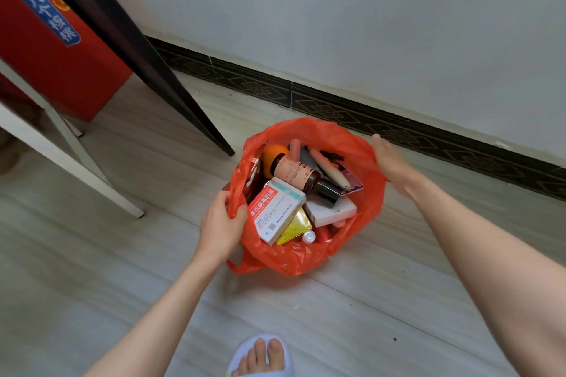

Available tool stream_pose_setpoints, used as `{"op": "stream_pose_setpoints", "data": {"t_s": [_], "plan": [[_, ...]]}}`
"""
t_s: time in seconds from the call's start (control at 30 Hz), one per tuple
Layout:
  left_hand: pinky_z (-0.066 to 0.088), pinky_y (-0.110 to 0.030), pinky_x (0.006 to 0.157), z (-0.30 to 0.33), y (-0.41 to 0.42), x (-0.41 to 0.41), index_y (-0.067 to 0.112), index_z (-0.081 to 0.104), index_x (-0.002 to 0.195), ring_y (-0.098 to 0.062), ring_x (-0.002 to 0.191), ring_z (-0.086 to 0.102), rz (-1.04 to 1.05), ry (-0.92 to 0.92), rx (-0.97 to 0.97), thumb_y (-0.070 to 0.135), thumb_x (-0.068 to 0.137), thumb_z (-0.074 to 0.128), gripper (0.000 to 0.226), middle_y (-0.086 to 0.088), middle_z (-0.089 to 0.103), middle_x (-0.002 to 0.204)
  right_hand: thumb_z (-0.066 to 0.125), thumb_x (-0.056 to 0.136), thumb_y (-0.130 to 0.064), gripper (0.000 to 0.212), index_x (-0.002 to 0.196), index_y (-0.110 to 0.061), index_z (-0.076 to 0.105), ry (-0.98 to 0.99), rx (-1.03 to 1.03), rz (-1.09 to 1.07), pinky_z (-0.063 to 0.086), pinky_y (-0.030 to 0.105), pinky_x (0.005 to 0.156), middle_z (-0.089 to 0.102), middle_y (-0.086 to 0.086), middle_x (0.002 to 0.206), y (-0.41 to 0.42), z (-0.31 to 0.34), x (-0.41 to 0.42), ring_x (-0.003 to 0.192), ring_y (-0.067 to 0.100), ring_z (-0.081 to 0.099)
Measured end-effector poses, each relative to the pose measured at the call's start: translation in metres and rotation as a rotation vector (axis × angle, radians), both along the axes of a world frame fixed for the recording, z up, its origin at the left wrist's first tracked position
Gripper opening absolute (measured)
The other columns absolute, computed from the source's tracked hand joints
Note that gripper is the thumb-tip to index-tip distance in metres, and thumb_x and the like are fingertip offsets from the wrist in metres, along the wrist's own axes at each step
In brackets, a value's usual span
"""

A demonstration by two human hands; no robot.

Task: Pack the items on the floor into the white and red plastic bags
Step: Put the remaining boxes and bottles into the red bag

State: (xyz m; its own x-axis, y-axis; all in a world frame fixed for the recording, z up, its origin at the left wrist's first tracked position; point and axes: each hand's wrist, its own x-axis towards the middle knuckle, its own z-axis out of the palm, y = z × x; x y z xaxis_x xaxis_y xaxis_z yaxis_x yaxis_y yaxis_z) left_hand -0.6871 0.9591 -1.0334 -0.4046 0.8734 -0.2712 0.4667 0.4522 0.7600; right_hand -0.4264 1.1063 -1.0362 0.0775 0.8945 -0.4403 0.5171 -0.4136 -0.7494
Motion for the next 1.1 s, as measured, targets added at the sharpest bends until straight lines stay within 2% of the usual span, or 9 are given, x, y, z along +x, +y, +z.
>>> {"op": "stream_pose_setpoints", "data": {"t_s": [0.1, 0.2, 0.37, 0.5, 0.6, 0.7, 0.83, 1.0, 1.1], "plan": [[0.052, -0.036, 0.079, 0.001, -0.005, -0.001, 0.019, 0.052, 0.111, -0.017, 0.085, 0.057, -0.071, -0.040, -0.033, 0.024, 0.088, 0.058, 0.024, 0.008, 0.057, 0.090, 0.047, 0.092, -0.038, 0.050, 0.129, -0.004, 0.049, 0.019, -0.004, -0.058, 0.044, 0.036, 0.096, 0.057, 0.006, 0.118, -0.012, -0.010, -0.005, 0.109, 0.021, 0.055], [0.052, -0.037, 0.081, 0.004, -0.012, -0.006, 0.022, 0.051, 0.113, -0.018, 0.088, 0.057, -0.073, -0.079, -0.091, 0.028, 0.086, 0.061, 0.029, 0.005, 0.058, 0.094, 0.056, 0.089, -0.019, 0.025, 0.106, -0.003, 0.065, 0.039, 0.056, -0.100, 0.046, 0.031, 0.073, 0.064, 0.007, 0.091, -0.032, -0.006, -0.011, 0.078, 0.019, 0.059], [0.049, -0.035, 0.071, 0.022, -0.036, -0.014, 0.012, 0.063, 0.078, -0.023, 0.063, 0.055, 0.017, -0.146, -0.248, 0.009, 0.079, 0.067, 0.005, -0.002, 0.060, 0.064, 0.062, 0.083, -0.017, 0.014, 0.074, -0.008, 0.066, -0.065, 0.119, -0.033, 0.048, 0.035, 0.067, 0.066, 0.011, 0.072, -0.073, 0.041, -0.008, 0.068, 0.021, 0.058], [0.041, -0.027, 0.056, 0.058, -0.051, -0.013, 0.012, 0.058, 0.055, -0.018, 0.053, 0.049, 0.013, -0.267, -0.252, 0.013, 0.083, 0.065, 0.029, -0.004, 0.056, 0.051, 0.059, 0.085, -0.014, 0.033, 0.053, -0.013, 0.053, 0.017, 0.060, 0.020, 0.038, 0.018, 0.049, 0.055, 0.000, 0.048, -0.099, 0.098, -0.013, 0.049, 0.012, 0.047], [0.040, -0.028, 0.062, 0.102, -0.054, -0.013, 0.010, 0.063, 0.066, -0.015, 0.064, 0.051, -0.016, -0.351, -0.053, 0.018, 0.087, 0.061, 0.023, -0.009, 0.062, 0.071, 0.060, 0.084, -0.014, 0.034, 0.051, -0.011, 0.050, 0.096, 0.102, 0.008, 0.033, 0.028, 0.053, 0.050, 0.005, 0.050, -0.114, 0.144, -0.019, 0.050, 0.015, 0.042], [0.046, -0.023, 0.071, 0.143, -0.064, -0.015, 0.012, 0.066, 0.074, -0.002, 0.065, 0.058, -0.018, -0.375, 0.152, 0.018, 0.090, 0.057, 0.019, -0.002, 0.067, 0.077, 0.060, 0.084, -0.018, 0.031, 0.054, -0.015, 0.053, 0.011, 0.149, 0.065, 0.033, 0.027, 0.053, 0.052, 0.002, 0.054, -0.138, 0.171, -0.021, 0.052, 0.011, 0.044], [0.048, -0.034, 0.080, 0.163, -0.083, -0.010, 0.012, 0.065, 0.080, -0.022, 0.081, 0.064, -0.057, -0.496, 0.179, 0.014, 0.091, 0.054, 0.015, -0.001, 0.070, 0.075, 0.057, 0.086, -0.016, 0.030, 0.056, -0.017, 0.056, 0.006, 0.162, 0.087, 0.036, 0.025, 0.058, 0.058, 0.000, 0.054, -0.165, 0.182, -0.016, 0.053, 0.009, 0.048], [0.040, -0.029, 0.068, 0.176, -0.072, 0.012, 0.021, 0.061, 0.105, -0.010, 0.077, 0.059, -0.116, -0.534, 0.224, 0.012, 0.092, 0.052, 0.018, 0.003, 0.064, 0.081, 0.059, 0.084, -0.010, 0.021, 0.065, -0.012, 0.065, 0.111, 0.033, 0.181, 0.044, 0.030, 0.071, 0.061, 0.000, 0.048, -0.171, 0.198, 0.012, 0.050, 0.009, 0.053], [0.040, -0.028, 0.068, 0.171, -0.058, 0.026, 0.028, 0.054, 0.116, -0.012, 0.084, 0.058, -0.197, -0.520, 0.199, 0.014, 0.094, 0.049, 0.026, 0.001, 0.065, 0.085, 0.057, 0.086, -0.011, 0.018, 0.072, -0.013, 0.069, 0.234, -0.081, 0.276, 0.042, 0.034, 0.079, 0.065, 0.004, 0.059, -0.171, 0.197, 0.021, 0.072, 0.018, 0.055]]}}
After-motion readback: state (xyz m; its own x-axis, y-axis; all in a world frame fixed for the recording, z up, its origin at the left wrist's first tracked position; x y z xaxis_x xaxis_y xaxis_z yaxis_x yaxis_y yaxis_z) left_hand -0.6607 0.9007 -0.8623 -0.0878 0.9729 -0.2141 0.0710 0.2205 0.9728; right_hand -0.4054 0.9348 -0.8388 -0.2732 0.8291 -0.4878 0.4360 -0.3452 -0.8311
